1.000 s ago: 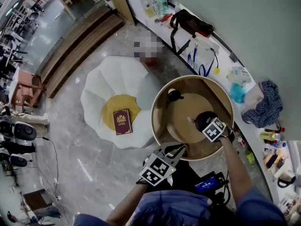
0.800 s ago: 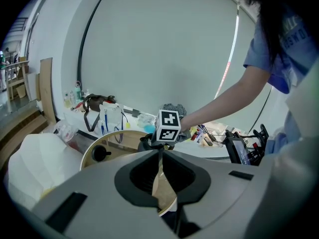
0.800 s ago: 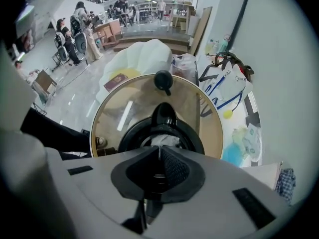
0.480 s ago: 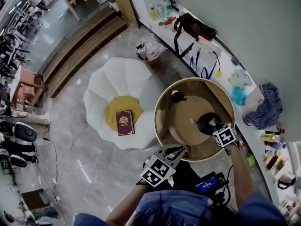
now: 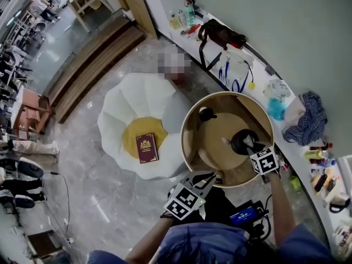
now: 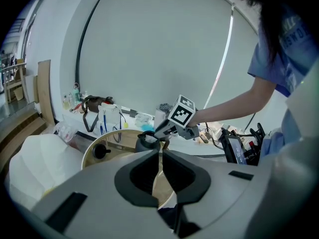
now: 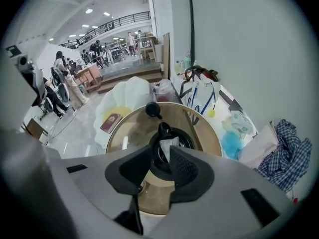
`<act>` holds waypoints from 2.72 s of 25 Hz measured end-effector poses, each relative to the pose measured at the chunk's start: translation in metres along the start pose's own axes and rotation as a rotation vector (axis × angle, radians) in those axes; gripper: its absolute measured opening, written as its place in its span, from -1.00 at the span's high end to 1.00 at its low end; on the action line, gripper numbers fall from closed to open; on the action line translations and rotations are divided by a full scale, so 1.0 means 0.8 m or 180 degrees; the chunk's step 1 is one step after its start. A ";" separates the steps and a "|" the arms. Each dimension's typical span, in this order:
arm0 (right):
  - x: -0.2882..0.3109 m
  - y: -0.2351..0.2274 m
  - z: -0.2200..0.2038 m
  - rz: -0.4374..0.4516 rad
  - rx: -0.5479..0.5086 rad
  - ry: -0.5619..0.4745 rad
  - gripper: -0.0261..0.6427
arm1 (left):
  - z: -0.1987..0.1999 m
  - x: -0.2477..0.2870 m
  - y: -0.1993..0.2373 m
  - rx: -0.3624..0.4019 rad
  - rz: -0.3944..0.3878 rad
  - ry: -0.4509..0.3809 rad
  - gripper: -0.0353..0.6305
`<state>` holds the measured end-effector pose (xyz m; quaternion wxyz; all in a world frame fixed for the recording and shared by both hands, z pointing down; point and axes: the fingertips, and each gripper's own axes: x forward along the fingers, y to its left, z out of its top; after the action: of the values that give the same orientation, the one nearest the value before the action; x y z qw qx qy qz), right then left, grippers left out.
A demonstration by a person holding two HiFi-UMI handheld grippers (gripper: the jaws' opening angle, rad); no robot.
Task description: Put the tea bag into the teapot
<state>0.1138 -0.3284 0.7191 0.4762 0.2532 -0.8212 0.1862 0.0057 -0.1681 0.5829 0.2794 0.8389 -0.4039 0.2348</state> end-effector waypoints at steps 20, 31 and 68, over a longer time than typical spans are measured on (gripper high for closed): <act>-0.249 0.170 0.091 -0.0158 0.0520 -0.1590 0.80 | -0.021 -0.133 -0.022 0.0150 0.0128 -0.0396 0.83; -0.315 0.290 0.078 -0.0300 0.0730 -0.1974 0.83 | -0.033 -0.213 -0.042 0.0350 0.0044 -0.0722 0.83; -0.476 0.345 -0.176 -0.0787 0.0664 -0.1778 0.83 | -0.080 -0.199 -0.272 0.0390 -0.0300 -0.0807 0.83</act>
<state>0.2064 0.0609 0.4351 0.2230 0.4398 -0.8597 0.1334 0.0812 0.0736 0.4705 0.1851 0.8953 -0.3810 0.1379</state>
